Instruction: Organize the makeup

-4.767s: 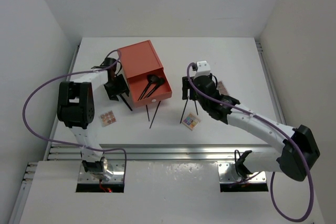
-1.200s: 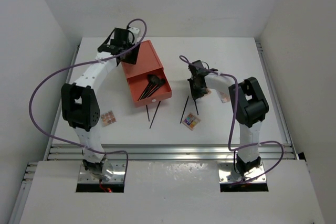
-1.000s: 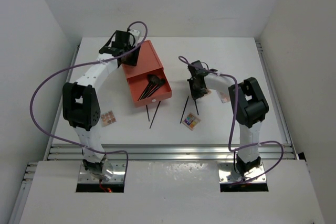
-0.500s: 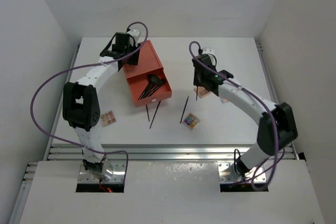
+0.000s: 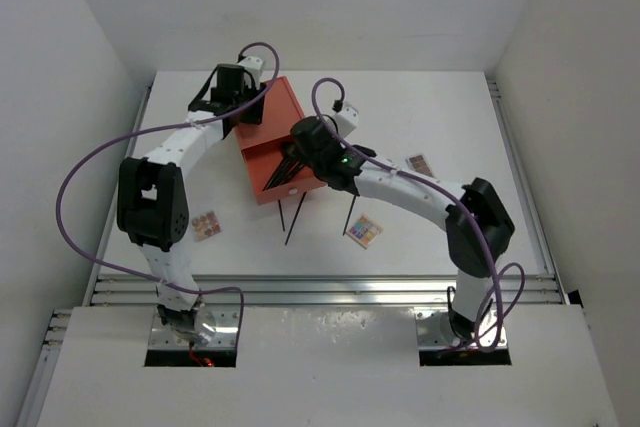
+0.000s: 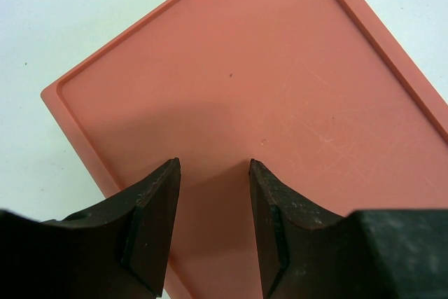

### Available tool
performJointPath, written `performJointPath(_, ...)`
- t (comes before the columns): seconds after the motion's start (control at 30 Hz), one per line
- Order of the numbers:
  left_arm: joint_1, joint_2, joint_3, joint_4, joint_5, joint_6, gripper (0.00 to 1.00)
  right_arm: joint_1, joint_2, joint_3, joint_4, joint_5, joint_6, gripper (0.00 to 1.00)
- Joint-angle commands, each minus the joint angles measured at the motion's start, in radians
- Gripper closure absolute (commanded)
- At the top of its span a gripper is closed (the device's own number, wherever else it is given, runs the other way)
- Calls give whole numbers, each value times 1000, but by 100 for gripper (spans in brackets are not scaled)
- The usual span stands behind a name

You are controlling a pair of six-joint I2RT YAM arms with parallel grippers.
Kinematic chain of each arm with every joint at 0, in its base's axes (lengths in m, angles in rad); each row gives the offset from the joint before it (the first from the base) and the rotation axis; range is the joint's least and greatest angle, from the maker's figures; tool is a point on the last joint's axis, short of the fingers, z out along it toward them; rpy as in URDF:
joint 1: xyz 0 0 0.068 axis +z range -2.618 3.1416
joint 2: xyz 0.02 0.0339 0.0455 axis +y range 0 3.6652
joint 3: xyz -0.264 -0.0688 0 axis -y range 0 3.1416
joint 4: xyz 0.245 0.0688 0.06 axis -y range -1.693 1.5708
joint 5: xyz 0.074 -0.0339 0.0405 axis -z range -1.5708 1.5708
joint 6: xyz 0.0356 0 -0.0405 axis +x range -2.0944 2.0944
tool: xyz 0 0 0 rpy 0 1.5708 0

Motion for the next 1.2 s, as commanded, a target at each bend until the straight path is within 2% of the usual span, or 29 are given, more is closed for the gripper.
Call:
performJointPath(0.0, 14, 3, -35, -76, 5, 0, 50, 13, 58, 92, -5, 16, 221, 100)
performJointPath(0.1, 23, -6, -35, -76, 5, 0, 50, 21, 85, 95, -57, -13, 319, 100)
performJointPath(0.17, 23, -6, -35, -76, 5, 0, 50, 17, 91, 79, -57, -30, 329, 96)
performJointPath(0.23, 23, -6, -35, -76, 5, 0, 50, 21, 96, 78, -48, -66, 332, 80)
performJointPath(0.27, 23, -6, -35, -76, 5, 0, 50, 21, 94, 76, -33, -74, 289, 63)
performJointPath(0.33, 23, -6, -35, -76, 5, 0, 50, 21, 108, 88, 35, -109, 245, 50)
performJointPath(0.4, 23, -6, -35, -76, 5, 0, 50, 21, 107, 101, 111, -134, 119, 46)
performJointPath(0.53, 23, -6, -35, -76, 5, 0, 50, 27, 53, 90, 142, -126, -65, 45)
performJointPath(0.67, 23, -6, -35, -76, 5, 9, 50, 32, -68, -2, 168, -82, -385, 47)
performJointPath(0.77, 23, -6, -35, -76, 5, 9, 50, 12, -171, -117, 48, -56, -562, 46)
performJointPath(0.8, 23, -6, -35, -76, 5, 9, 50, 1, -197, -135, -9, -22, -555, 46)
performJointPath(0.83, 32, -6, -35, -76, 5, 9, 50, -19, -221, -143, -167, -4, -540, 46)
performJointPath(0.87, 33, -6, -35, -85, 14, 9, 50, -49, -228, -172, -201, -11, -524, 46)
performJointPath(0.9, 33, -6, -35, -85, 15, 9, 50, -65, -254, -190, -224, -14, -491, 46)
performJointPath(0.93, 33, -6, -35, -85, 15, 9, 50, -130, -257, -248, -249, -34, -481, 44)
performJointPath(1.0, 42, -6, -35, -85, 15, 9, 50, -169, -242, -269, -266, -121, -469, 44)
performJointPath(1.03, 42, -6, -35, -94, 15, 9, 50, -195, -214, -255, -301, -187, -460, 43)
performJointPath(1.17, 42, 3, -35, -103, 15, 18, 50, -246, -76, -197, -349, -275, -481, 41)
